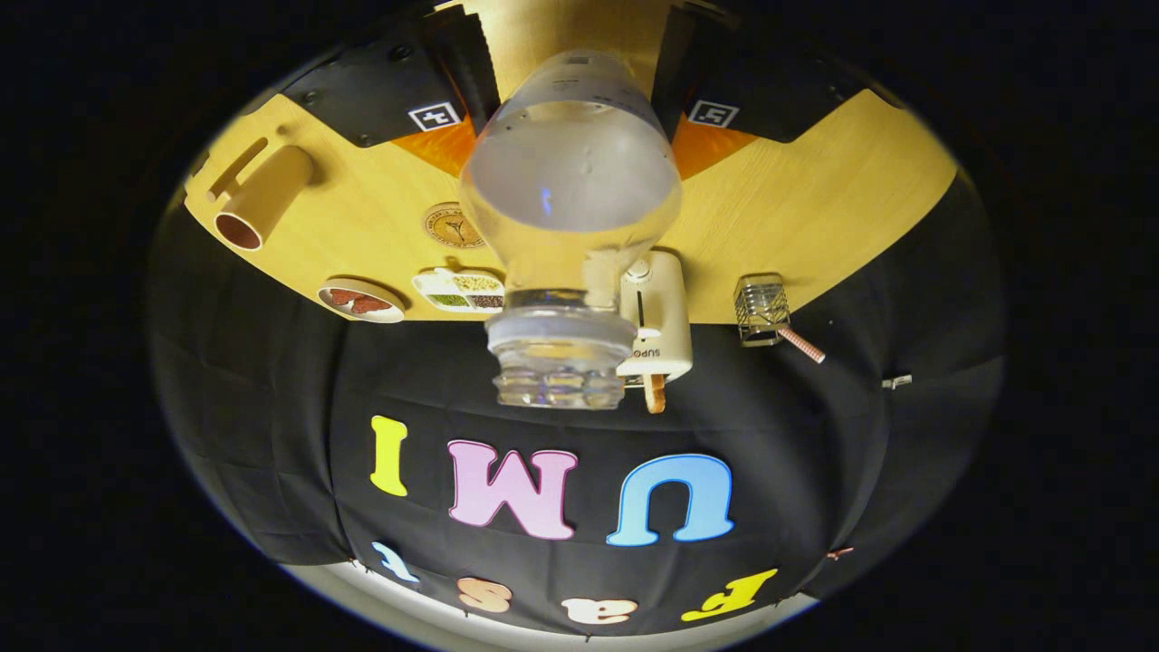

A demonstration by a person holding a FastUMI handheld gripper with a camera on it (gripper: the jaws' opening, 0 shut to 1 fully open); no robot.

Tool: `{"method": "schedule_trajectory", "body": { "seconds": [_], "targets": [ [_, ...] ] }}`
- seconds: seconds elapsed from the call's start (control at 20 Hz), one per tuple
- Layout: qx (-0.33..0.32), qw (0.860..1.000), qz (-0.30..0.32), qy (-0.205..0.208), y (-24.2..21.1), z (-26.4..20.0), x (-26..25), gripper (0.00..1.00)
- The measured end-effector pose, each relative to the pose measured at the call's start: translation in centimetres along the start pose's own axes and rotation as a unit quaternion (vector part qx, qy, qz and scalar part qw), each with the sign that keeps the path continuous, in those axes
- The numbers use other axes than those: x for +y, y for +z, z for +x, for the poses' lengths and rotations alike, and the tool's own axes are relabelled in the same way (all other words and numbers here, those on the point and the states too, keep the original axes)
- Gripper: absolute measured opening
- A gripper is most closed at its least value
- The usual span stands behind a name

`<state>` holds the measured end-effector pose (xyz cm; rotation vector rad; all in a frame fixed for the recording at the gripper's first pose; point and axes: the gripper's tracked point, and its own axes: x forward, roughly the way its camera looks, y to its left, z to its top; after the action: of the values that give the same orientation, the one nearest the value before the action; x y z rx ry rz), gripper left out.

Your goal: Take the bottle from table, then pour the juice into the cup, finally place the bottle on the coaster

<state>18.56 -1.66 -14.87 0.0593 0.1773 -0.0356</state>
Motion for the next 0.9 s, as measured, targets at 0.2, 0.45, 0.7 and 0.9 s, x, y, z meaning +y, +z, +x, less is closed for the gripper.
{"method": "schedule_trajectory", "body": {
  "seconds": [0.2, 0.45, 0.7, 0.9],
  "targets": [
    [-0.001, 0.997, 0.074, -0.002, 3.7, -0.5, -2.9, 0.75],
    [0.019, 0.982, 0.187, 0.012, 6.3, -0.7, -7.9, 0.75],
    [0.045, 0.948, 0.313, 0.029, 6.4, -1.0, -12.6, 0.75],
    [0.065, 0.913, 0.402, 0.03, 5.9, -0.6, -15.3, 0.75]
  ]
}}
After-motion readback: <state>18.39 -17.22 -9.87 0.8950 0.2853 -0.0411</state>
